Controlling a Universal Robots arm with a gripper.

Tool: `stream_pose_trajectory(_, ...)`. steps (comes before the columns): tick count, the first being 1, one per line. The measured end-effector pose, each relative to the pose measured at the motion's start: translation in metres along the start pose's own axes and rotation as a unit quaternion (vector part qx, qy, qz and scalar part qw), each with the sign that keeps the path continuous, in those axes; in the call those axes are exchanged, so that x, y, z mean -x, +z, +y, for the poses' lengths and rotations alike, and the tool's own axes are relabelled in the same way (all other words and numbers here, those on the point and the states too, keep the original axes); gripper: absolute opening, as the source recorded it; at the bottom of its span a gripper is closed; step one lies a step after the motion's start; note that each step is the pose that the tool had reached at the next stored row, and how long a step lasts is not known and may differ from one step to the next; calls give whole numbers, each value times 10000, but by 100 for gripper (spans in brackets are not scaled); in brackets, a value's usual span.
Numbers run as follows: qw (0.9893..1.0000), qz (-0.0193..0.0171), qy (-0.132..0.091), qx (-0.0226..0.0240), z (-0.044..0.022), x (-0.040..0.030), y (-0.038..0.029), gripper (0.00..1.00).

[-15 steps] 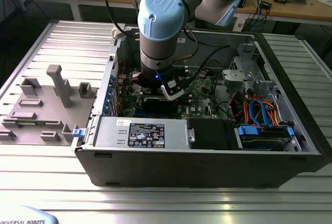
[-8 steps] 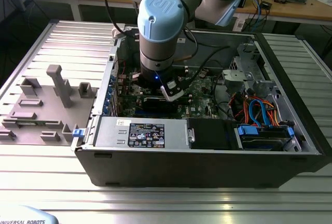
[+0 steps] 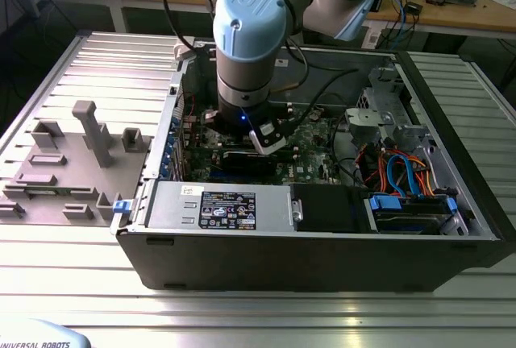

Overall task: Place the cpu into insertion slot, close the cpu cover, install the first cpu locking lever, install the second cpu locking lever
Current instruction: 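Install the second cpu locking lever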

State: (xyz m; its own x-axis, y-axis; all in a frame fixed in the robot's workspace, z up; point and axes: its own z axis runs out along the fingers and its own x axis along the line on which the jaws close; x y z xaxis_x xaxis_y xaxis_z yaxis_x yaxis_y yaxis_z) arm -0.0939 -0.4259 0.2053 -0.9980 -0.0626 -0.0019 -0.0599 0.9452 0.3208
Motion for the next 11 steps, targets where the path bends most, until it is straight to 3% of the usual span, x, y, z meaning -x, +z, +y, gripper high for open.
stream_pose_trajectory(3, 10000, 0, 0, 0, 24, -1, -70, 11)
stream_pose_trajectory(11, 10000, 0, 0, 0, 30, -1, -90, 11)
